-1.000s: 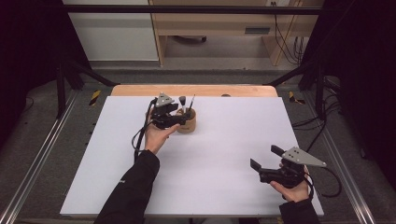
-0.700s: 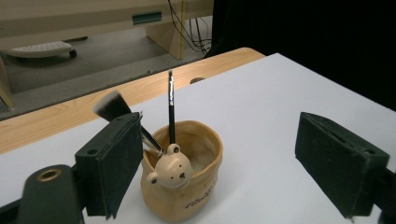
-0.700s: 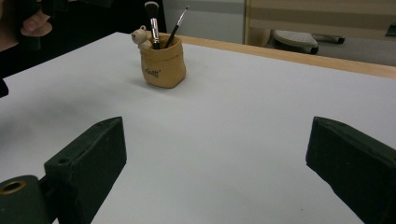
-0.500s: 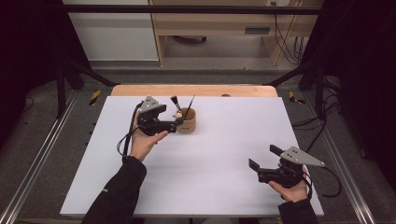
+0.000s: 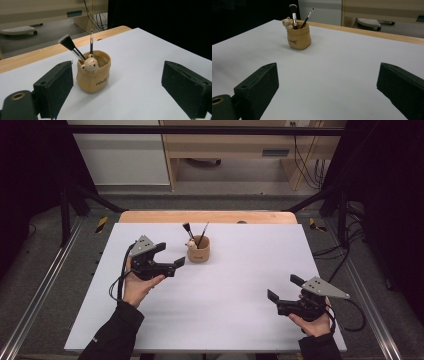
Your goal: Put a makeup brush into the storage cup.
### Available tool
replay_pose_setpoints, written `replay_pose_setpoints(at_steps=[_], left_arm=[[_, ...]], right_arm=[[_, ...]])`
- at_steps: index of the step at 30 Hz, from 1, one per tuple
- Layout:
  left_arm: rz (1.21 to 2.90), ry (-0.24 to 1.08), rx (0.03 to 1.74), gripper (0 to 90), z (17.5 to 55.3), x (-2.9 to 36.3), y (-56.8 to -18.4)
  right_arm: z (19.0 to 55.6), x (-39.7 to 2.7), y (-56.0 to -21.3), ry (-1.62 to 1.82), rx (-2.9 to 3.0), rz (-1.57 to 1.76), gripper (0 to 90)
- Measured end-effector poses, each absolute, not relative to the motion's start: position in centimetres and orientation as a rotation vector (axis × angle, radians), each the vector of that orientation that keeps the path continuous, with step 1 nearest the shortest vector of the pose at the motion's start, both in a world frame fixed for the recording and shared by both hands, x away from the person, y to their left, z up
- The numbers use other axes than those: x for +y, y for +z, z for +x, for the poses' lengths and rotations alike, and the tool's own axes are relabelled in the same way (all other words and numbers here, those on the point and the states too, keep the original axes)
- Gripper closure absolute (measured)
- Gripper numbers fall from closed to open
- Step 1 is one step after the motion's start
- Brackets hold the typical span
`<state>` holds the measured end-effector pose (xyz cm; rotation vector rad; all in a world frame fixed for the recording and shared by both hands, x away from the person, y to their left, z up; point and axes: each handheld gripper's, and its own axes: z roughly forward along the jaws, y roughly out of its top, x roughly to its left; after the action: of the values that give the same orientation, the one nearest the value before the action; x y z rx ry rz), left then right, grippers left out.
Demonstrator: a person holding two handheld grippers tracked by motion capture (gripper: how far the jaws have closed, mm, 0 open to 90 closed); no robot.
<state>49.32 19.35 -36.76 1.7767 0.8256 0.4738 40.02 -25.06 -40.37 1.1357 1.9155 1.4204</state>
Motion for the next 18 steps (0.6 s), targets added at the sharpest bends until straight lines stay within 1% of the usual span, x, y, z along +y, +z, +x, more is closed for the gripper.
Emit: replay_pose_setpoints(at_steps=[8, 18], left_arm=[[1.778, 0.481, 0.825, 9.8, 47.1, 21.0, -37.6], [1.776, 0.502, 0.829, 9.5, 45.1, 22.7, -38.0]], right_arm=[[40.0, -25.1, -40.3, 1.420, 1.910, 1.140, 4.1], [40.0, -25.0, -40.4, 1.419, 1.910, 1.137, 4.1]])
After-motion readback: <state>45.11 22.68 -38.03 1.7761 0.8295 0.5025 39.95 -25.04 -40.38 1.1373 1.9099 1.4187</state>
